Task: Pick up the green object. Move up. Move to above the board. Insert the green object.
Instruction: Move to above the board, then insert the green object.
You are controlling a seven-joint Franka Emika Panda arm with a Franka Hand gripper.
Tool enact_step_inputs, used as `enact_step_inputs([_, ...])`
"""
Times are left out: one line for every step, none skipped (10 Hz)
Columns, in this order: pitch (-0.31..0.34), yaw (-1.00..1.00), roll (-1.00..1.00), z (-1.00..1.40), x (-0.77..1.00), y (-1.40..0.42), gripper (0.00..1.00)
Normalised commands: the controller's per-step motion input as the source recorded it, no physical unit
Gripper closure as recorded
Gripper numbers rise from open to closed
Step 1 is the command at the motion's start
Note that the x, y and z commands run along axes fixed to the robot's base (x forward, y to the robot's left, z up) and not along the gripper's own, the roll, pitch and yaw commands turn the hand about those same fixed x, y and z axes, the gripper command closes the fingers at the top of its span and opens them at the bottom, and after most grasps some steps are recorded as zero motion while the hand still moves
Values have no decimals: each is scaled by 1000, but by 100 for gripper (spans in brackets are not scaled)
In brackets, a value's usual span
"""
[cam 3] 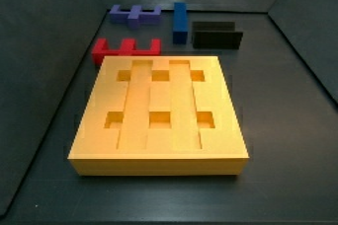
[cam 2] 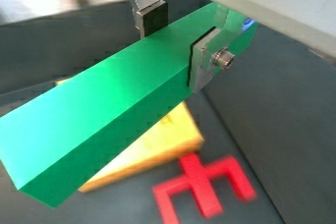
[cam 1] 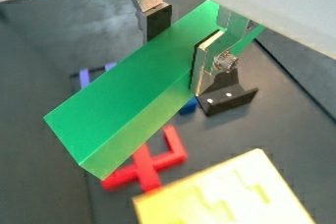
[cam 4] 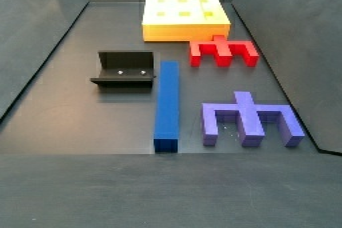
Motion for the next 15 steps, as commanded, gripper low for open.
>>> enact_step_inputs([65,1000,23,227,718,-1400,100])
enact_step_inputs([79,1000,26,218,766,-1400,100])
enact_step_inputs([93,1000,35,121,455,-748,100])
enact_step_inputs([105,1000,44,76,264,-376,100])
enact_step_inputs([105,1000,43,47,90,-119,100])
enact_step_inputs([104,1000,46,30,35,-50,100])
enact_step_inputs([112,1000,51,25,37,-39,100])
enact_step_inputs([124,1000,57,27,40,-36,100])
enact_step_inputs([145,1000,67,29,47,-33,100])
enact_step_inputs([166,1000,77,30,51,-32,100])
enact_step_inputs([185,1000,86,31,55,-32,100])
enact_step_inputs([248,968,118,33,65,-34,100])
enact_step_inputs([239,789,115,32,70,-34,100])
enact_step_inputs([189,361,106,25,83,-36,100])
enact_step_inputs([-41,0,-81,-249,0,0,100])
